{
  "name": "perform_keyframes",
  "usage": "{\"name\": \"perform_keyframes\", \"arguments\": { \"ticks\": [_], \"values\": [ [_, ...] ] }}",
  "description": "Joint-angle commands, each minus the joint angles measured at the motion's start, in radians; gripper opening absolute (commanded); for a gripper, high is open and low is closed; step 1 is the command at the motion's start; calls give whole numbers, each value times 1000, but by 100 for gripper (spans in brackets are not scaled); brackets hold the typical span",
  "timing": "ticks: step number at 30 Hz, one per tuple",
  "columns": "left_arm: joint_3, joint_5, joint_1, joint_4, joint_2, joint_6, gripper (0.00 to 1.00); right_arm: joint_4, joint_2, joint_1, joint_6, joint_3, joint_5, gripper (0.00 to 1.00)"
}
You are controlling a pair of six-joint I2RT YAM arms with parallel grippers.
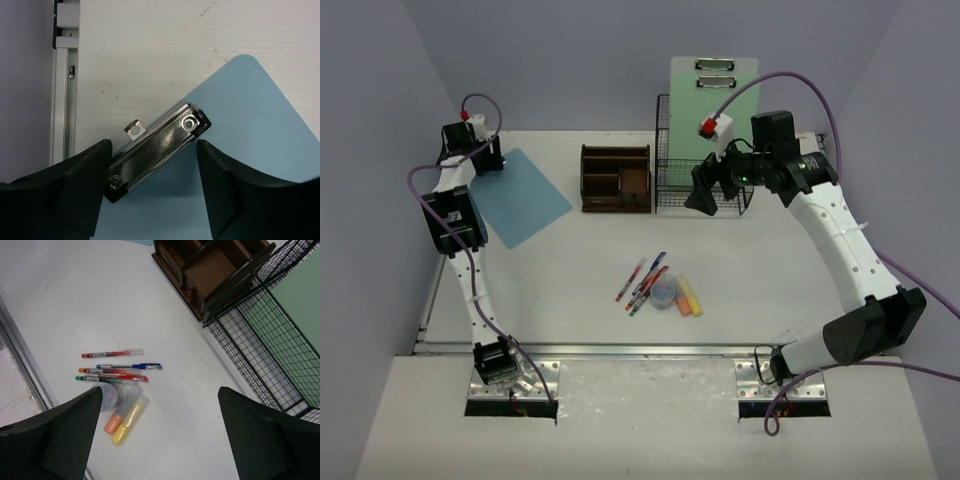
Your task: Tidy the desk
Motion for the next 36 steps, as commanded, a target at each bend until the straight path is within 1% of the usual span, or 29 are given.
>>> {"name": "perform_keyframes", "arguments": {
  "ticks": [1,6,12,16,20,23,29,32,33,36],
  "values": [
    [-17,4,7,-125,10,90,60,16,-12,8,-3,21,-21,99],
    [-71,15,29,-133,-12,133,54,15,-12,8,-4,22,-18,99],
    [-78,48,63,-178,-14,201,39,18,-9,8,-3,30,-19,99],
    [-69,73,82,-220,-12,252,33,15,-5,8,-1,43,-20,99],
    [-69,96,98,-281,-9,311,24,13,-5,8,0,45,-21,99],
    [-71,99,117,-321,-2,350,20,12,-5,8,2,45,-23,99],
    [-82,107,150,-382,13,395,13,13,-6,9,4,45,-25,99],
    [-97,105,164,-405,14,416,6,15,-8,8,4,43,-26,99],
    [-101,107,167,-410,14,421,2,16,-8,8,4,42,-29,99],
    [-113,113,178,-407,-1,423,0,21,-6,8,10,42,-33,99]
  ]
}}
